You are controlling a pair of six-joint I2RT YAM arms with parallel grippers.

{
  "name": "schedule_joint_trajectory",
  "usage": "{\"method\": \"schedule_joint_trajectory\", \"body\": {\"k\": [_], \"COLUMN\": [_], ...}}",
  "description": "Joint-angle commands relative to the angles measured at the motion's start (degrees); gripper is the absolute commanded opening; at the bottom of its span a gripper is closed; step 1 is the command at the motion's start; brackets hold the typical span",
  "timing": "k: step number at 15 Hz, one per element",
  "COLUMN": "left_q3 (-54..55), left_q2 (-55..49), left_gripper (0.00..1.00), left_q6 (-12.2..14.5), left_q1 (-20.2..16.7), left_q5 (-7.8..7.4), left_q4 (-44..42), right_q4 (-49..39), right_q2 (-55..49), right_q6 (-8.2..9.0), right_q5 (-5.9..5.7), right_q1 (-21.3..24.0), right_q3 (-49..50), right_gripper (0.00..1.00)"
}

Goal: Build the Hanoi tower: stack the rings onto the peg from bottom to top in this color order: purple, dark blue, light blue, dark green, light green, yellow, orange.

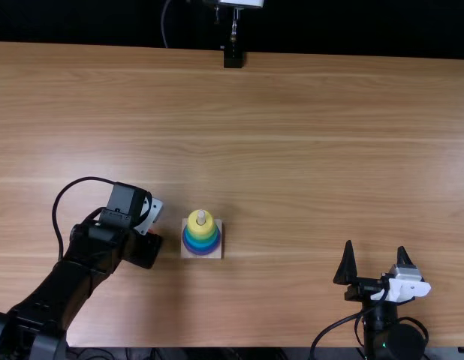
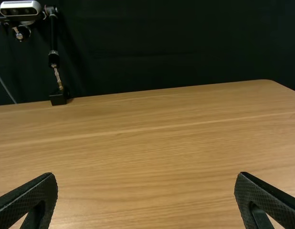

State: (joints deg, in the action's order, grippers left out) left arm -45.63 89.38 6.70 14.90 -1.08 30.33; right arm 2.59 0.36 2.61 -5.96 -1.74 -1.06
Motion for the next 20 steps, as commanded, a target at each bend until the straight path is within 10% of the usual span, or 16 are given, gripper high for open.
{"method": "schedule_joint_trajectory", "body": {"k": [1,3,8,9,12,20], "left_q3": [1.2,1.2,1.0,0.7,-0.1,-4.1], "left_q2": [-0.5,-0.6,-0.6,-0.6,-0.4,3.0], "left_gripper": [0.2,0.01,0.0,0.06,1.0,1.0], "left_q6": [0.5,0.4,0.4,0.5,0.3,0.2], "left_q1": [-0.7,-0.7,-0.6,-0.6,-0.7,-1.9], "left_q5": [0.66,1.61,1.5,1.08,0.87,0.87], "left_q4": [0.0,-0.3,-0.3,-0.2,0.2,0.6], "right_q4": [-0.2,-0.2,-0.2,-0.2,-0.2,-0.2], "right_q2": [-0.4,-0.4,-0.4,-0.4,-0.4,-0.4], "right_q6": [-0.19,-0.19,-0.19,-0.19,-0.19,-0.19], "right_q5": [0.37,0.37,0.37,0.37,0.37,0.37], "right_q1": [0.2,0.2,0.2,0.2,0.2,0.2], "right_q3": [0.4,0.4,0.4,0.4,0.4,0.4], "right_gripper": [1.0,1.0,1.0,1.0,1.0,1.0]}}
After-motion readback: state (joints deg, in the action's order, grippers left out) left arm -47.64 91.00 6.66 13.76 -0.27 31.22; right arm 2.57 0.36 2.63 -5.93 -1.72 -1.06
